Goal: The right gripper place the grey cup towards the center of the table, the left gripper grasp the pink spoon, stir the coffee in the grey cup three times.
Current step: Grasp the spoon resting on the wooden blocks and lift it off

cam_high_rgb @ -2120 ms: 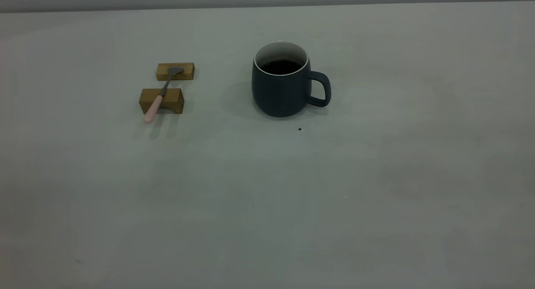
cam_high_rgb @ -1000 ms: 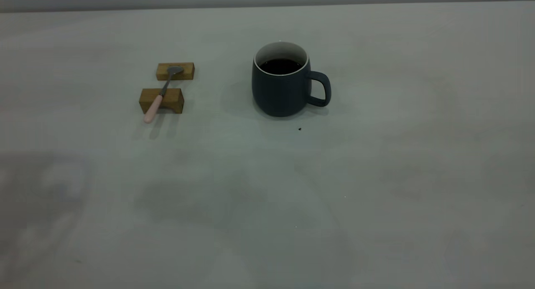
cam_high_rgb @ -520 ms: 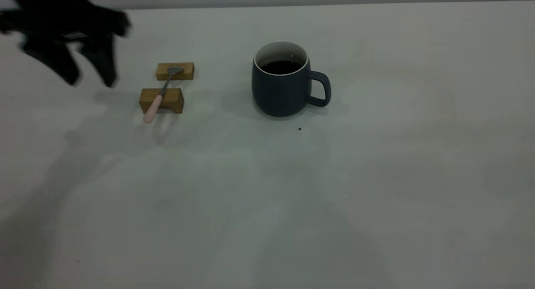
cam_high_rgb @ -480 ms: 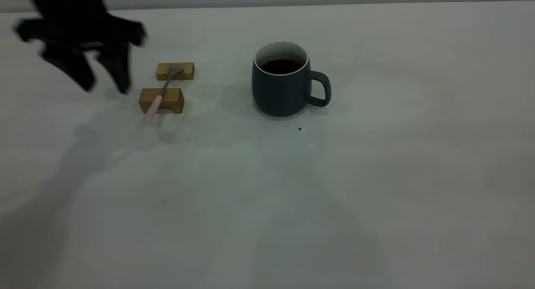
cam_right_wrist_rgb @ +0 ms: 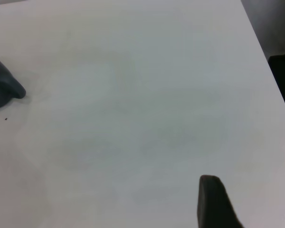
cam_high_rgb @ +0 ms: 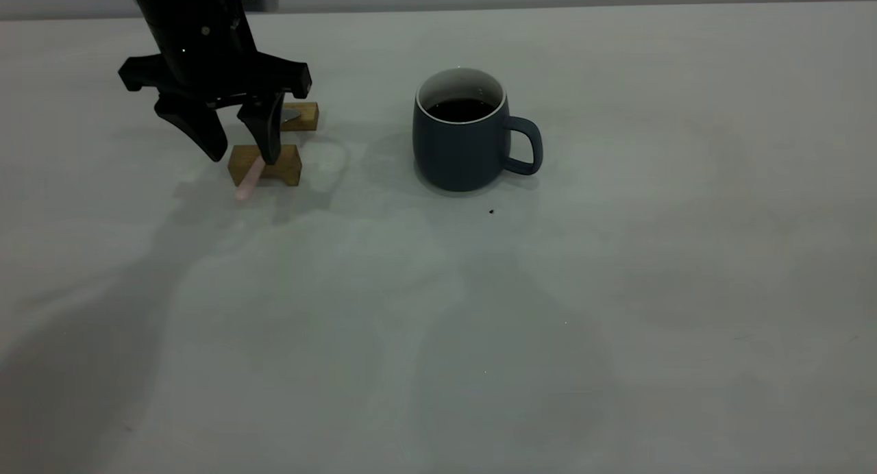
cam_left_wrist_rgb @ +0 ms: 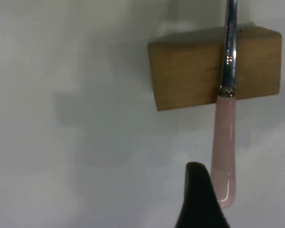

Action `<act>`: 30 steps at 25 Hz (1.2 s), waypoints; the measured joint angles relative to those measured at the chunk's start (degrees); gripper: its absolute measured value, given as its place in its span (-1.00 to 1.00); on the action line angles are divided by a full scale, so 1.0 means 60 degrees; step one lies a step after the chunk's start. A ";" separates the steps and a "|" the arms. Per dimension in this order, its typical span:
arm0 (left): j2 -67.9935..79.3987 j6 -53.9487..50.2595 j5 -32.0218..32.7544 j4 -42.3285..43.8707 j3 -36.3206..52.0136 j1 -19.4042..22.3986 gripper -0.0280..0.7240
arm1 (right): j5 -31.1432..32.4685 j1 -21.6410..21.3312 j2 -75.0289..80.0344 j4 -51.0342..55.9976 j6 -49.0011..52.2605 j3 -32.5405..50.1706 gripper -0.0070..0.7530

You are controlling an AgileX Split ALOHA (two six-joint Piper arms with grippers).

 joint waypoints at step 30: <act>0.0967 -0.0383 -0.1085 -0.0139 -0.0041 0.0000 -0.60 | 0.0000 0.0000 0.0000 0.0000 0.0000 0.0000 0.09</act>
